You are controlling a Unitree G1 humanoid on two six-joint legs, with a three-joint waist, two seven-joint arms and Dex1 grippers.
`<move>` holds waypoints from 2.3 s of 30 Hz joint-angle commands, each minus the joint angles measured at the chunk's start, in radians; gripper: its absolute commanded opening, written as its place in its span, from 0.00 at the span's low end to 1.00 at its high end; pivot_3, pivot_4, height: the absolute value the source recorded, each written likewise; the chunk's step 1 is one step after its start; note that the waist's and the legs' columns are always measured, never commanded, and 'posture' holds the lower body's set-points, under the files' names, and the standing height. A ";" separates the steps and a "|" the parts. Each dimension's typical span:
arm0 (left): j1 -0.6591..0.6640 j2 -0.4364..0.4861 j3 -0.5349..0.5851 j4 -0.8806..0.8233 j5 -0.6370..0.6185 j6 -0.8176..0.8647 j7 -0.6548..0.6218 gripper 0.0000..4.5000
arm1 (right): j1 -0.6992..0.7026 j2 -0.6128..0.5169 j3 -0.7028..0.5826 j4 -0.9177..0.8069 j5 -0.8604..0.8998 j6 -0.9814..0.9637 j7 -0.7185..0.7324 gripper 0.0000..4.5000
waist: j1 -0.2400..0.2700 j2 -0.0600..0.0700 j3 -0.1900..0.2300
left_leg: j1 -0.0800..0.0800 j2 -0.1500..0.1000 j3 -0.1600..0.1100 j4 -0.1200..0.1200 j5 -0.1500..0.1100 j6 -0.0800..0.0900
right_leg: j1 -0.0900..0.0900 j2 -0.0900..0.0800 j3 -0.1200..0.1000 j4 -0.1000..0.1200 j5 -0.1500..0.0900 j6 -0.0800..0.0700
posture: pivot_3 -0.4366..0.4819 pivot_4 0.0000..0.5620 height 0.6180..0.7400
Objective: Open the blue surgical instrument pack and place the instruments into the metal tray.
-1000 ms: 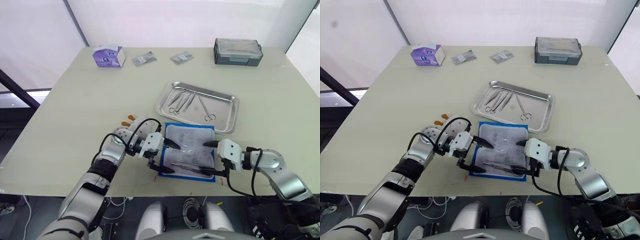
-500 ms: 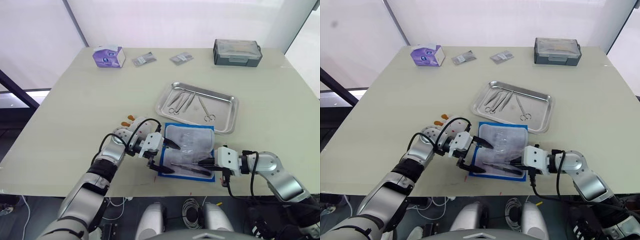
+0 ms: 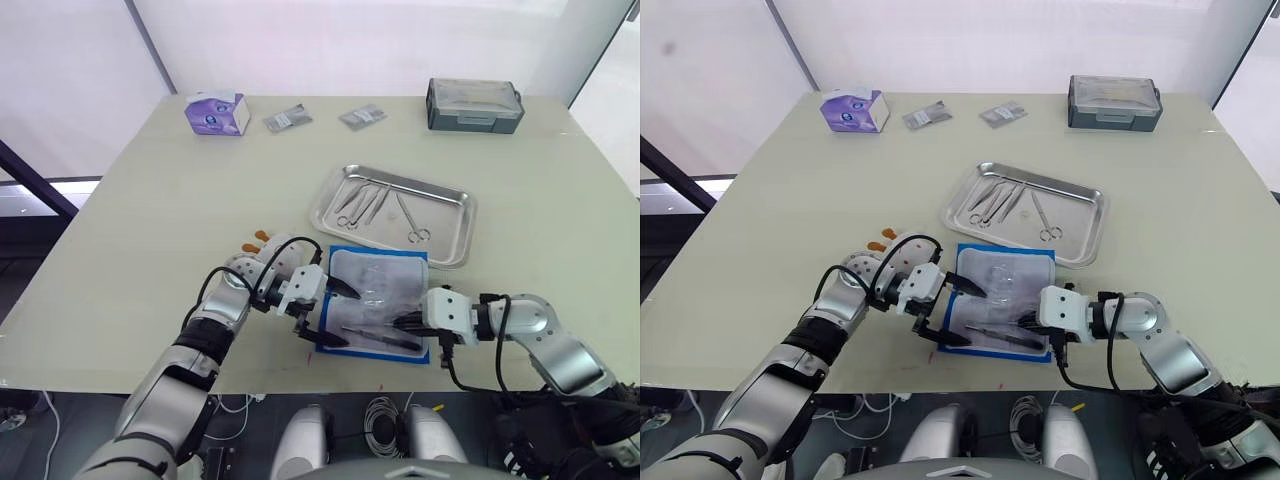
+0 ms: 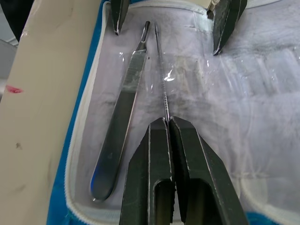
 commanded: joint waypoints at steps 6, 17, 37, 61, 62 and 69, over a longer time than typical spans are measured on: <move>0.041 0.027 -0.053 0.065 0.094 0.016 -0.028 1.00 | -0.036 -0.033 -0.004 -0.132 -0.015 0.103 0.009 0.02 | 0.000 0.000 0.000 | 0.000 0.000 0.000 0.000 0.000 0.000 | 0.000 0.000 0.000 0.000 0.000 0.000 | 0.48 0.27 0.89; 0.040 0.022 -0.056 0.069 0.096 0.013 -0.026 1.00 | -0.068 -0.106 0.000 -0.221 -0.061 0.132 0.027 0.02 | 0.000 0.000 0.001 | 0.000 0.000 0.000 0.000 0.000 0.000 | 0.000 0.000 0.000 0.000 0.000 0.000 | 0.48 0.27 0.89; 0.037 0.015 -0.059 0.079 0.099 0.008 -0.026 1.00 | 0.026 -0.243 -0.136 -0.297 -0.020 0.132 0.047 0.02 | 0.002 0.000 0.001 | -0.001 0.000 0.000 0.001 0.000 0.000 | 0.000 0.000 0.000 0.000 0.000 0.000 | 0.48 0.27 0.89; 0.032 0.005 -0.058 0.115 0.103 -0.018 -0.024 1.00 | 0.044 -0.225 -0.446 -0.249 0.224 0.357 -0.087 0.02 | 0.008 0.002 0.000 | 0.000 0.000 0.000 0.001 0.000 0.000 | 0.000 0.000 0.001 0.000 0.000 0.000 | 0.48 0.27 0.89; 0.031 0.005 -0.058 0.116 0.104 -0.018 -0.024 1.00 | 0.016 -0.197 -0.437 -0.235 0.230 0.387 -0.117 0.02 | 0.007 0.001 0.000 | 0.000 0.000 0.000 0.001 0.000 0.000 | 0.000 0.000 0.001 0.000 0.000 0.000 | 0.48 0.27 0.89; 0.028 0.005 -0.057 0.124 0.106 -0.021 -0.023 1.00 | -0.160 -0.062 -0.375 -0.127 0.217 0.527 -0.256 0.02 | 0.008 0.004 -0.002 | -0.001 0.000 0.000 0.001 0.000 0.000 | 0.000 0.000 0.001 0.000 0.000 0.000 | 0.48 0.27 0.89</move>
